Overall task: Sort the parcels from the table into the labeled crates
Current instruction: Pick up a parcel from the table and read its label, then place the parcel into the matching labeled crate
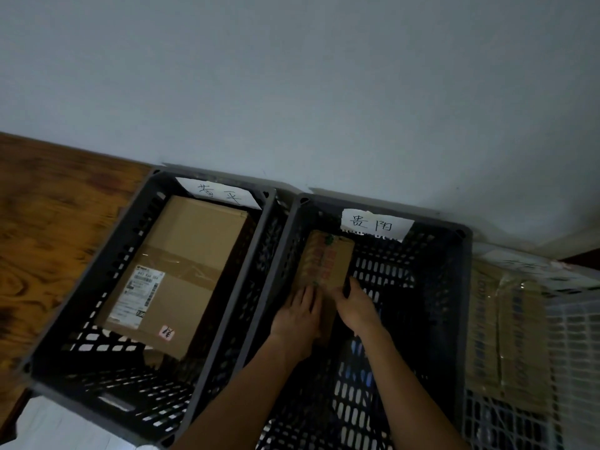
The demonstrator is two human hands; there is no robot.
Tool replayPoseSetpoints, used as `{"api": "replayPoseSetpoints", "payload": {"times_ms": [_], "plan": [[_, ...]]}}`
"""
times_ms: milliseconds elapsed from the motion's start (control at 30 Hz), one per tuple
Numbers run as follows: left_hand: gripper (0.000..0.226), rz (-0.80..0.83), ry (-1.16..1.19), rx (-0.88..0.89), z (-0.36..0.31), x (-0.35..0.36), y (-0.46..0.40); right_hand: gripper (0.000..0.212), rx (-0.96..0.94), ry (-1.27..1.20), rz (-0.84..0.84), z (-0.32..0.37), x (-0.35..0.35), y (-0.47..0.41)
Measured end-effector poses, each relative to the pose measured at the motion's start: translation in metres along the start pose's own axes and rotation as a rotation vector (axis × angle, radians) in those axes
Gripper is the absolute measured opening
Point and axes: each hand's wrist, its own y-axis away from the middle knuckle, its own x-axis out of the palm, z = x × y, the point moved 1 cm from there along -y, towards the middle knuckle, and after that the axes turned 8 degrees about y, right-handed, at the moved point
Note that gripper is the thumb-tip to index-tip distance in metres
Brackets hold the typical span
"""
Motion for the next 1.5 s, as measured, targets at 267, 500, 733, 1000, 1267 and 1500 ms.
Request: {"api": "replayPoseSetpoints", "payload": {"times_ms": [267, 500, 733, 1000, 1267, 1500], "plan": [[0.079, -0.169, 0.079, 0.012, -0.014, -0.065, 0.035, 0.047, -0.090, 0.215, 0.005, 0.030, -0.054, 0.052], [0.070, -0.380, 0.099, 0.009, -0.013, -0.185, 0.091, 0.053, -0.334, 0.656, -0.107, 0.121, -0.128, 0.120], [0.063, -0.577, 0.077, -0.062, 0.014, -0.312, 0.198, 0.058, -0.560, 0.777, -0.307, 0.257, -0.166, 0.205], [0.069, -0.819, 0.071, -0.329, 0.144, -0.394, 0.360, 0.057, -0.865, 0.837, -0.425, 0.446, -0.098, 0.310], [0.059, -0.950, 0.075, -0.596, 0.334, -0.389, 0.558, 0.057, -1.157, 0.884, -0.423, 0.618, 0.074, 0.422], [0.066, -0.991, 0.167, -0.795, 0.494, -0.345, 0.715, 0.054, -1.307, 0.877, -0.349, 0.743, 0.246, 0.494]]}}
